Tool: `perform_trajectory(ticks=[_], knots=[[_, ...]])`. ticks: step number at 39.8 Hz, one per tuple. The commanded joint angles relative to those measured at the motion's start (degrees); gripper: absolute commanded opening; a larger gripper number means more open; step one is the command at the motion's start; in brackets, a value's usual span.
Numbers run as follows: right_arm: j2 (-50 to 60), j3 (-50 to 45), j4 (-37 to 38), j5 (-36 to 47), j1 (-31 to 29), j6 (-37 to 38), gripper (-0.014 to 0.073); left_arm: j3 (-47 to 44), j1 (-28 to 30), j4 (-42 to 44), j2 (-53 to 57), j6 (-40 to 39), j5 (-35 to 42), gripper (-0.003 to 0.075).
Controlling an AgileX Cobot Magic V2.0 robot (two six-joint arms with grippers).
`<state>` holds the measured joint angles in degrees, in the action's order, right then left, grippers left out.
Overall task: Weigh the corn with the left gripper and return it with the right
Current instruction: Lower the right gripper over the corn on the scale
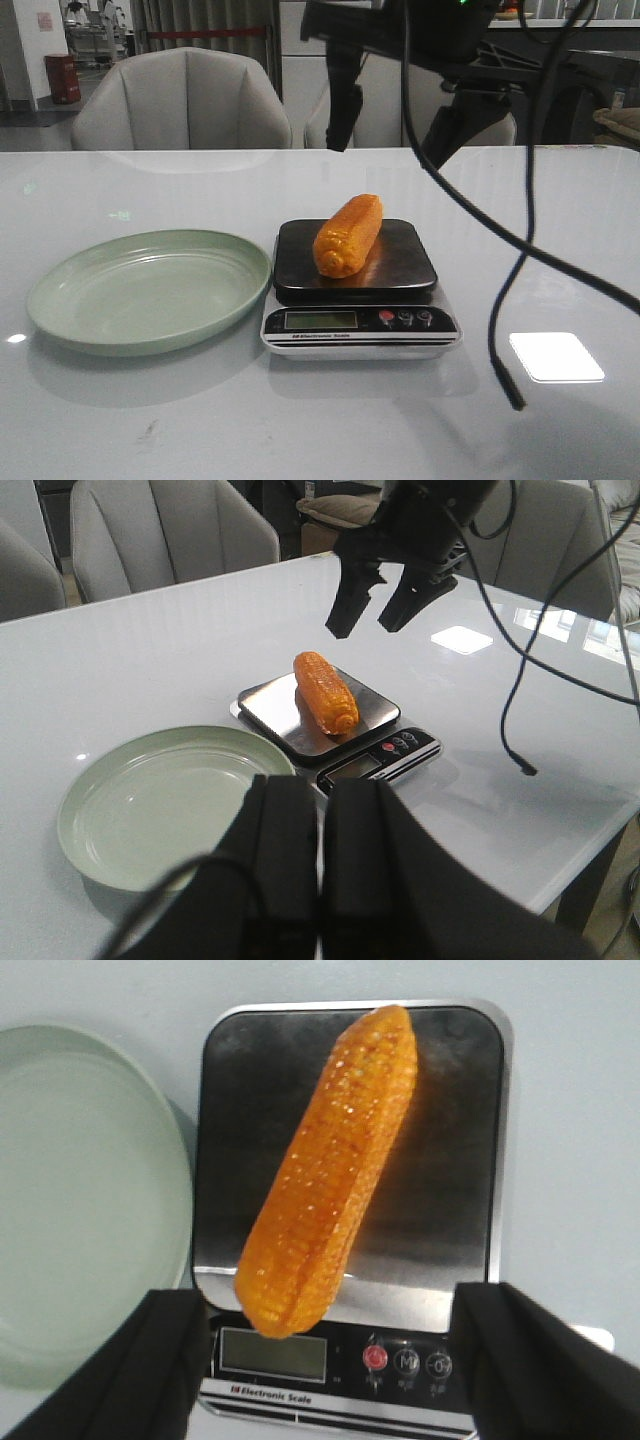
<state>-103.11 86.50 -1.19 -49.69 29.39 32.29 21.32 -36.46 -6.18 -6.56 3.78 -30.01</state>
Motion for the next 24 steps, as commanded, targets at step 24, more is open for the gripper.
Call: perform_trajectory(ticks=[24], knots=[[-15.9,18.0,5.56,-12.62,3.07,12.94,0.0345,1.56,-0.26,-0.41,-0.53,0.05,4.62,0.0113]])
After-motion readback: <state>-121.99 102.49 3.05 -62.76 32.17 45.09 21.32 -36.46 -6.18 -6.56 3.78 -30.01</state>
